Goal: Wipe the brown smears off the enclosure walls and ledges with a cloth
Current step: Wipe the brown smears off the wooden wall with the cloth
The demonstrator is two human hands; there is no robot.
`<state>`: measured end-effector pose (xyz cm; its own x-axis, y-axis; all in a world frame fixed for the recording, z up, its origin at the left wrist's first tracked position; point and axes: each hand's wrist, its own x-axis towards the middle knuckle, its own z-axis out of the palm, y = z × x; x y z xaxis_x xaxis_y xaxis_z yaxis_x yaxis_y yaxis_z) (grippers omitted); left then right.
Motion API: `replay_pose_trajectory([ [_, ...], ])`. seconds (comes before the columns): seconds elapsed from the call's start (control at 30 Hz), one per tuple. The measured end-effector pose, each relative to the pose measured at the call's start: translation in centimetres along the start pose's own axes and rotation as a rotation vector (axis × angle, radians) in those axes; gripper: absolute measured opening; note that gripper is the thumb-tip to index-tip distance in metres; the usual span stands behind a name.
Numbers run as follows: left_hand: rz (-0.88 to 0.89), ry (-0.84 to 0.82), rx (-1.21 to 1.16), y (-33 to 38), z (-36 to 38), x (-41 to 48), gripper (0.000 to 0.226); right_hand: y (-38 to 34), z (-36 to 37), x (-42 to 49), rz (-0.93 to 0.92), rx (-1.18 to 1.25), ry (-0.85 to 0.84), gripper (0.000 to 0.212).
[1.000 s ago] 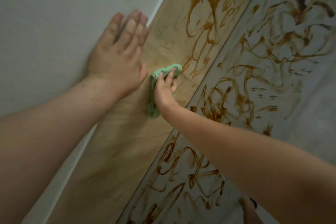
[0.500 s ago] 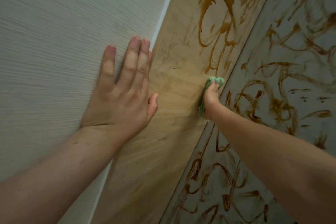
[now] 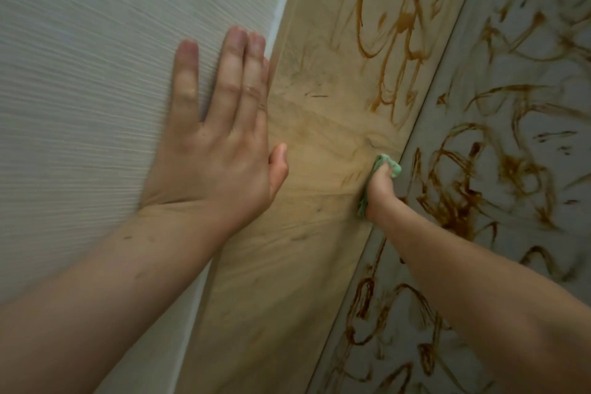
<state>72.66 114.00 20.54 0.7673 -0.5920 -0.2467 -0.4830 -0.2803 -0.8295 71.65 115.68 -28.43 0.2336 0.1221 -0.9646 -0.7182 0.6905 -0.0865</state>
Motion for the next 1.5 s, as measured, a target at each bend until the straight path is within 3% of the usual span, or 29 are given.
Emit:
replay_pose_trajectory([
  [0.03, -0.001, 0.002, 0.005, 0.0, 0.0, 0.0, 0.082, -0.6, 0.6, -4.2, -0.013, -0.037, 0.027, 0.128],
  [0.13, -0.018, 0.01, 0.01, 0.0, -0.1, 0.0, 0.084, -3.8, 2.2, -25.0, -0.237, -0.174, -0.072, 0.068],
  [0.23, -0.021, 0.015, -0.014, -0.1, -0.4, 0.0, 0.084, -2.2, 3.2, -32.6, -0.536, -0.208, -0.203, 0.059],
  [0.3, -0.025, 0.007, -0.016, -0.1, -0.5, 0.0, 0.084, -1.5, 3.2, -30.8, -0.645, -0.22, -0.155, 0.058],
  [0.37, -0.028, -0.003, -0.01, -0.1, -0.6, 0.0, 0.084, -2.2, 2.5, -27.1, -0.625, -0.242, -0.079, 0.057],
  [0.57, -0.019, 0.003, 0.017, 0.1, 0.1, -0.1, 0.084, -7.4, 0.2, -16.7, -0.271, -0.12, 0.06, 0.06],
  [0.67, -0.015, 0.007, 0.036, 0.2, 0.1, -0.1, 0.084, -10.1, 0.9, -17.3, -0.207, -0.051, 0.087, 0.062],
  [0.73, -0.012, 0.009, 0.054, 0.2, 0.1, -0.2, 0.084, -10.2, 2.0, -21.8, -0.344, -0.133, 0.057, 0.059],
  [0.87, -0.026, 0.038, 0.042, 0.1, 0.1, -0.2, 0.083, -9.2, 3.1, -29.6, -0.844, -0.297, -0.13, 0.058],
  [0.97, -0.032, 0.049, 0.034, 0.0, -0.1, -0.1, 0.081, -12.8, 3.0, -27.9, -1.026, -0.307, -0.07, 0.057],
  [1.13, -0.024, 0.083, 0.003, 0.1, 0.6, -0.1, 0.078, -17.7, 0.8, -19.8, -0.732, -0.26, 0.019, 0.057],
  [1.27, -0.027, 0.128, 0.001, 0.1, 1.2, -0.2, 0.078, -18.0, 0.2, -15.0, -0.604, -0.247, 0.068, 0.056],
  [1.4, -0.025, 0.121, -0.009, 0.2, 1.3, -0.2, 0.08, -18.6, -1.6, -3.2, -0.334, -0.108, 0.066, 0.095],
  [1.5, -0.03, 0.14, -0.02, 0.2, 1.6, -0.3, 0.081, -18.8, -1.8, -2.8, -0.211, -0.078, 0.034, 0.1],
])
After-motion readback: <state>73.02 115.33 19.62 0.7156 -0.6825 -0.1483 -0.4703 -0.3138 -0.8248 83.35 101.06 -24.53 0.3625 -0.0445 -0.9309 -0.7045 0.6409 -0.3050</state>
